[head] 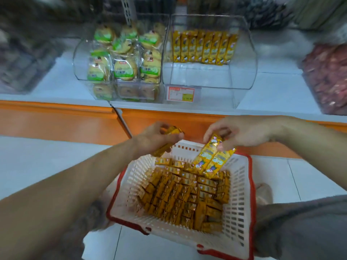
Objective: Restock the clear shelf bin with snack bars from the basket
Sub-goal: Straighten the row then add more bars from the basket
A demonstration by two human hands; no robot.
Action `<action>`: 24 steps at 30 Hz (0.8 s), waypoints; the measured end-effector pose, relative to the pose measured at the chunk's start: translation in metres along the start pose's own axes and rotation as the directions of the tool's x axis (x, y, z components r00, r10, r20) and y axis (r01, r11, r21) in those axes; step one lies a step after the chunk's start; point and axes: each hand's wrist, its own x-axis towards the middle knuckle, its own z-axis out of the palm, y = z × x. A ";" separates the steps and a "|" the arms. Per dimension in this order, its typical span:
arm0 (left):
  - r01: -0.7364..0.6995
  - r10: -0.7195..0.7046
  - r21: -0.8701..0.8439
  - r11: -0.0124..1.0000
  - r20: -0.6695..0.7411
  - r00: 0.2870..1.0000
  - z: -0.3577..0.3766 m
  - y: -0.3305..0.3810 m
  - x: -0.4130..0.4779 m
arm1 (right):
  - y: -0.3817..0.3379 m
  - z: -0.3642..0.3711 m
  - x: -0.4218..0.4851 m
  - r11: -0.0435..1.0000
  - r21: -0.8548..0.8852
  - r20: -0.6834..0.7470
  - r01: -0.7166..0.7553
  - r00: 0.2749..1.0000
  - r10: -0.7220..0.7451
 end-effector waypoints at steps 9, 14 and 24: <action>-0.092 0.131 -0.582 0.808 0.025 0.991 0.009 0.048 -0.076 | -0.059 -0.012 -0.020 0.903 0.384 -0.030 0.192 0.980 -0.196; -0.048 0.101 -0.684 0.728 0.038 0.994 0.010 0.060 -0.060 | -0.056 -0.021 0.002 0.810 0.562 -0.146 0.168 0.984 -0.102; -0.104 0.086 -0.612 0.784 -0.059 0.995 0.001 0.062 -0.022 | -0.038 -0.017 0.034 0.647 0.733 -0.311 0.209 0.949 0.045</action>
